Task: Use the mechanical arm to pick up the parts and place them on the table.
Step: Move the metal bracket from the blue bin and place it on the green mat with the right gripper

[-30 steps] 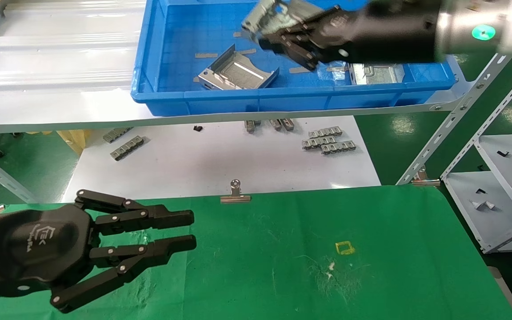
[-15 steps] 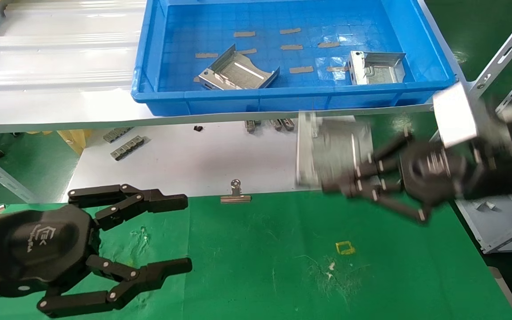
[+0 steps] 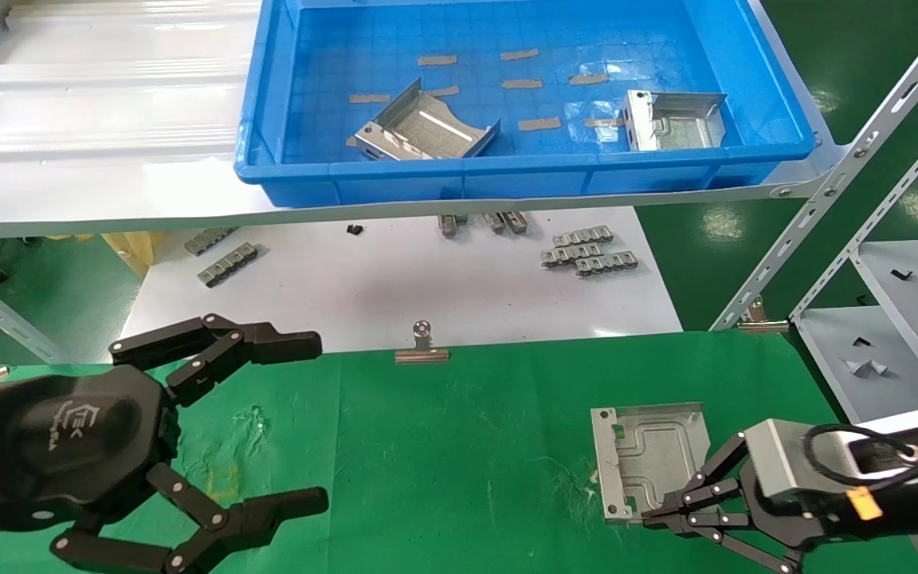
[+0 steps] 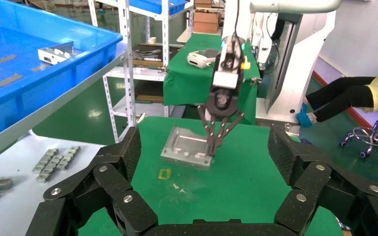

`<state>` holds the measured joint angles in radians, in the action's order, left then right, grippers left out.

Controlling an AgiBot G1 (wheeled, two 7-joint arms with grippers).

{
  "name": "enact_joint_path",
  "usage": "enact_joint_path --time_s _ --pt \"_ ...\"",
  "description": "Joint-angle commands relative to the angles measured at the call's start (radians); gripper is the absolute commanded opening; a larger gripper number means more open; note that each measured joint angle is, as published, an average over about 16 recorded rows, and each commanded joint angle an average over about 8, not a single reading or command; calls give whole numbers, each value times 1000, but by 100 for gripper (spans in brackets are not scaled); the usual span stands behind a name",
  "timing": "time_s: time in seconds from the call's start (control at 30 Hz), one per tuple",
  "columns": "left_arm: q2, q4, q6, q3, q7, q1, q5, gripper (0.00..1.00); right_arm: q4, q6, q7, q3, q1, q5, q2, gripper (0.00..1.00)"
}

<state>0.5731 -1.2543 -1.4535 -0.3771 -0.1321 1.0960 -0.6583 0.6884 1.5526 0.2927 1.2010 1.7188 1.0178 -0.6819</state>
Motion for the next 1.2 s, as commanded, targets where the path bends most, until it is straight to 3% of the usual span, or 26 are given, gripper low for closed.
enact_joint_path --time_s 0.03,0.33,0.63,0.7,0.77,0.93,1.0,1.03,1.2 --pt "0 0 0 0 0 0 0 100 -49 -10 50 19 -10 28 -30 0" --pt "0 0 0 0 0 0 0 100 -251 -46 216 43 -6 93 -171 0" --pt "0 0 0 0 0 0 0 100 -411 -32 322 56 6 117 -246 1" --pt "0 0 0 0 0 0 0 100 -437 -35 343 59 8 124 -258 6" --pt "0 0 0 0 0 0 0 100 -462 -44 365 60 7 127 -269 19" --pt "0 0 0 0 0 0 0 100 -515 -75 411 57 -3 126 -293 78" --pt "0 0 0 0 0 0 0 100 -531 -86 427 55 -9 124 -301 96" --pt "0 0 0 0 0 0 0 100 -539 -90 433 54 -12 122 -305 100" --pt "0 0 0 0 0 0 0 100 -567 -88 458 49 -16 115 -317 100"
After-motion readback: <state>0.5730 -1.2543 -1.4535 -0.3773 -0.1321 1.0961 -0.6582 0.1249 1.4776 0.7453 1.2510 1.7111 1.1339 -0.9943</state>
